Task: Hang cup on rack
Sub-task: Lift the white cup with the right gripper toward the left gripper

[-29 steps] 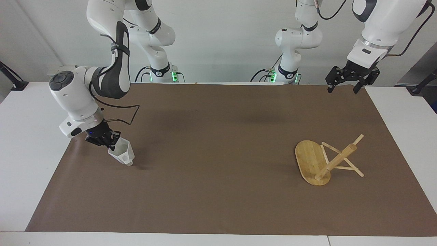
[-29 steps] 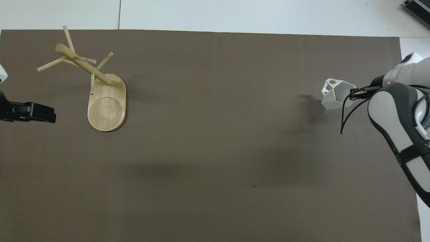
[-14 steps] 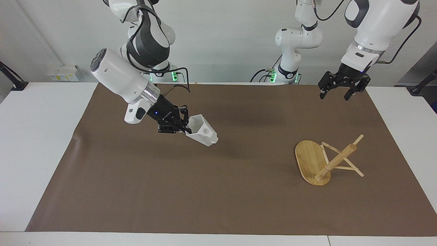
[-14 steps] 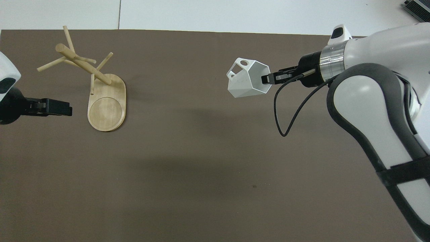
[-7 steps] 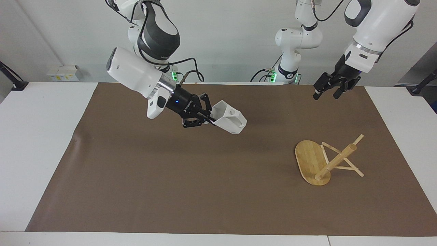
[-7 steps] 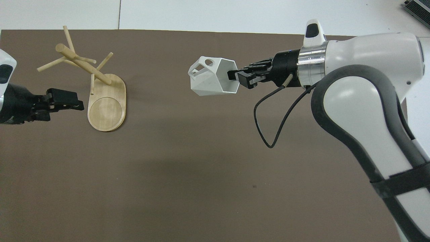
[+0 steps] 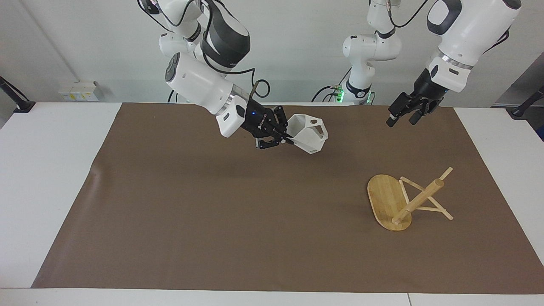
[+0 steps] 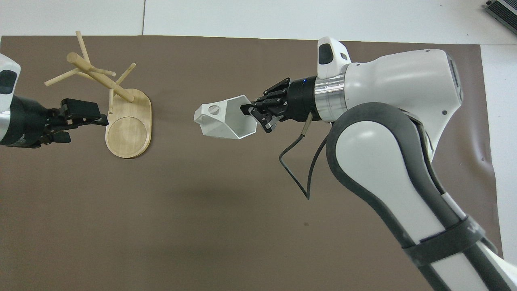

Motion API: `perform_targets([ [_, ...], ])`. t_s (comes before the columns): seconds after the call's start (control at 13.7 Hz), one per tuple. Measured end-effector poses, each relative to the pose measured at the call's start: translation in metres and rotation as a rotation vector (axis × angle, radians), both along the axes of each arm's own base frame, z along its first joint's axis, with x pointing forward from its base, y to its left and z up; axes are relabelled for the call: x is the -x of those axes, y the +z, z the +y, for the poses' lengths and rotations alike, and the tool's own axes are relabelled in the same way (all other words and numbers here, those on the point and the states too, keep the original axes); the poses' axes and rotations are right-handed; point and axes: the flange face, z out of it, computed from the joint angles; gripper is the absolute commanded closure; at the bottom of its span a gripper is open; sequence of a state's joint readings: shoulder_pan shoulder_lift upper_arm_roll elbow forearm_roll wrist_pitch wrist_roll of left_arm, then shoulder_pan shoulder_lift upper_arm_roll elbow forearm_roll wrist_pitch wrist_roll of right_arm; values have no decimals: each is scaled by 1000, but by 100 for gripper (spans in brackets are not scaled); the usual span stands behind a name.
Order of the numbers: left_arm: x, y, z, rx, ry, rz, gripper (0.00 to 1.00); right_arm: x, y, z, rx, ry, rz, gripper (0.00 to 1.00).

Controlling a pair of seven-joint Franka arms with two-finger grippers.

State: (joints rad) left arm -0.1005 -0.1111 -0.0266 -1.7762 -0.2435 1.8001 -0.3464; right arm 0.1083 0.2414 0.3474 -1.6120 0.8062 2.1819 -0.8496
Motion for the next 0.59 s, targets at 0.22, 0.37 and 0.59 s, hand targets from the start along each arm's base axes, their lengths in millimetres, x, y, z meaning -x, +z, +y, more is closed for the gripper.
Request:
perform_targets([
  [0.22, 0, 0, -9, -16, -159, -47, 0, 3, 2, 10, -2, 1, -16, 100],
  [0.37, -1, 0, -7, -32, -315, -93, 0, 3, 4, 12, -7, -16, -27, 100],
  [0.59, -3, 2, -4, -32, -561, -180, 0, 12, 9, 36, -24, -50, -41, 100],
])
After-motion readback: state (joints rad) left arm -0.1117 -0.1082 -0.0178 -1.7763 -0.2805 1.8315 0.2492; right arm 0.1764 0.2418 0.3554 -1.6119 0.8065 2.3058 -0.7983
